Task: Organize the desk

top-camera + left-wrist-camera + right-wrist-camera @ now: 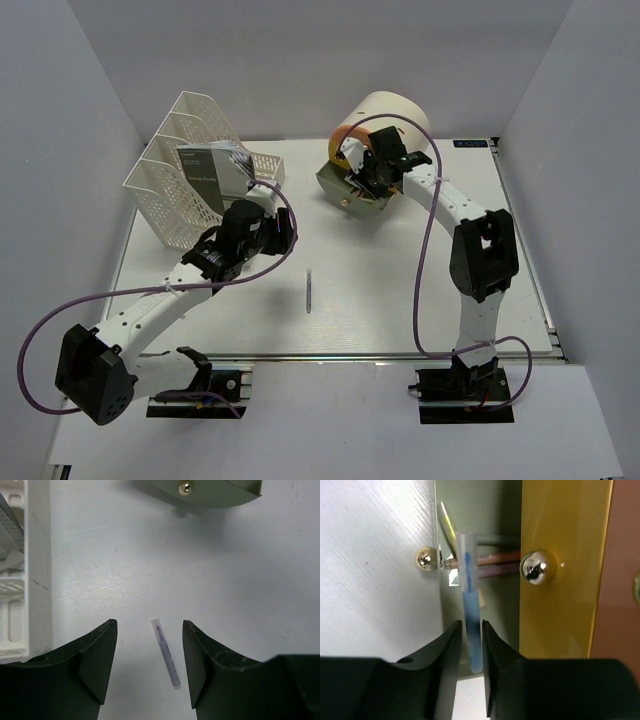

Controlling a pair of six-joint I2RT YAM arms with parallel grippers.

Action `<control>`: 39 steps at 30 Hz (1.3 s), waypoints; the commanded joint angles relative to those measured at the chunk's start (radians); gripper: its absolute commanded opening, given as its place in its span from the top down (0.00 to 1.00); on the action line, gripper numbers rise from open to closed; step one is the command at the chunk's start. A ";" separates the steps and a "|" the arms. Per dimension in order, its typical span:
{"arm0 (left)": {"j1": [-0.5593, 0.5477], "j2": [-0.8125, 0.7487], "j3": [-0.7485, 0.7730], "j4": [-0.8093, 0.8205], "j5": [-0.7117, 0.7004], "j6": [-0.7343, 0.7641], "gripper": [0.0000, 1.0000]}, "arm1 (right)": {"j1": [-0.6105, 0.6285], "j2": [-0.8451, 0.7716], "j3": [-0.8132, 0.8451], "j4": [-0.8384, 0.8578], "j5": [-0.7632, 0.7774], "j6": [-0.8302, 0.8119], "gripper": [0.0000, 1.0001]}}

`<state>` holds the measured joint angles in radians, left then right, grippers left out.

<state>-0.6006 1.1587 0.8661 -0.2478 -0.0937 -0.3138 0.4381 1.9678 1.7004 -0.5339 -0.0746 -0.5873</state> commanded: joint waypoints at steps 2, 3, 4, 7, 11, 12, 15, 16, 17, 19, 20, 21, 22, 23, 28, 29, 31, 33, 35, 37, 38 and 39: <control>-0.007 0.027 -0.001 -0.056 0.087 -0.140 0.35 | -0.007 0.020 0.076 0.031 -0.011 -0.016 0.65; -0.007 0.035 -0.007 -0.059 0.092 -0.172 0.35 | -0.010 0.022 0.079 0.031 -0.013 -0.011 0.64; -0.007 0.056 -0.013 -0.054 0.092 -0.185 0.34 | -0.013 0.019 0.081 0.029 -0.017 -0.009 0.61; -0.007 0.094 -0.016 -0.056 0.129 -0.220 0.34 | -0.019 -0.018 0.070 0.026 -0.031 0.012 0.58; -0.016 0.153 -0.013 -0.051 0.130 -0.258 0.37 | -0.038 -0.166 -0.025 0.026 -0.164 0.095 0.65; -0.027 0.171 -0.013 -0.050 0.129 -0.271 0.39 | -0.045 -0.269 -0.069 0.060 -0.204 0.122 0.66; -0.036 0.217 -0.009 -0.039 0.123 -0.289 0.42 | -0.073 -0.506 -0.331 0.231 -0.396 0.309 1.00; -0.048 0.232 -0.001 -0.044 0.114 -0.294 0.45 | -0.075 -0.555 -0.460 0.268 -0.433 0.424 1.00; -0.062 0.251 0.007 -0.050 0.109 -0.300 0.46 | -0.088 -0.599 -0.510 0.299 -0.474 0.449 1.00; -0.086 0.300 0.036 -0.073 0.068 -0.312 0.48 | -0.104 -0.678 -0.574 0.318 -0.612 0.492 1.00; -0.096 0.317 0.046 -0.083 0.054 -0.317 0.48 | -0.120 -0.696 -0.620 0.318 -0.648 0.507 1.00; -0.106 0.347 0.057 -0.100 0.031 -0.333 0.48 | -0.139 -0.736 -0.643 0.339 -0.680 0.526 1.00; -0.123 0.363 0.073 -0.126 0.002 -0.338 0.48 | -0.159 -0.757 -0.671 0.356 -0.733 0.541 1.00; -0.123 0.374 0.076 -0.134 -0.014 -0.344 0.48 | -0.170 -0.779 -0.714 0.377 -0.741 0.556 1.00; -0.182 0.453 0.105 -0.188 -0.086 -0.390 0.46 | -0.237 -0.850 -0.749 0.394 -0.744 0.547 1.00; -0.200 0.464 0.125 -0.202 -0.115 -0.401 0.45 | -0.243 -0.842 -0.754 0.393 -0.760 0.543 1.00; -0.218 0.495 0.140 -0.225 -0.142 -0.410 0.45 | -0.262 -0.833 -0.740 0.364 -0.780 0.537 1.00; -0.244 0.515 0.157 -0.241 -0.181 -0.422 0.45 | -0.275 -0.827 -0.723 0.342 -0.790 0.520 1.00; -0.258 0.550 0.172 -0.252 -0.208 -0.435 0.45 | -0.289 -0.839 -0.725 0.339 -0.806 0.517 1.00; -0.281 0.576 0.185 -0.268 -0.233 -0.444 0.45 | -0.300 -0.843 -0.728 0.341 -0.824 0.518 1.00; -0.281 0.599 0.197 -0.283 -0.259 -0.455 0.46 | -0.302 -0.848 -0.729 0.341 -0.830 0.520 1.00; -0.294 0.610 0.203 -0.291 -0.270 -0.458 0.47 | -0.303 -0.850 -0.731 0.344 -0.840 0.523 1.00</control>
<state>-0.8722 1.7462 1.0302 -0.4934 -0.2798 -0.7380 0.1463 1.1503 0.9459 -0.2081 -0.8536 -0.0662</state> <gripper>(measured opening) 0.534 0.019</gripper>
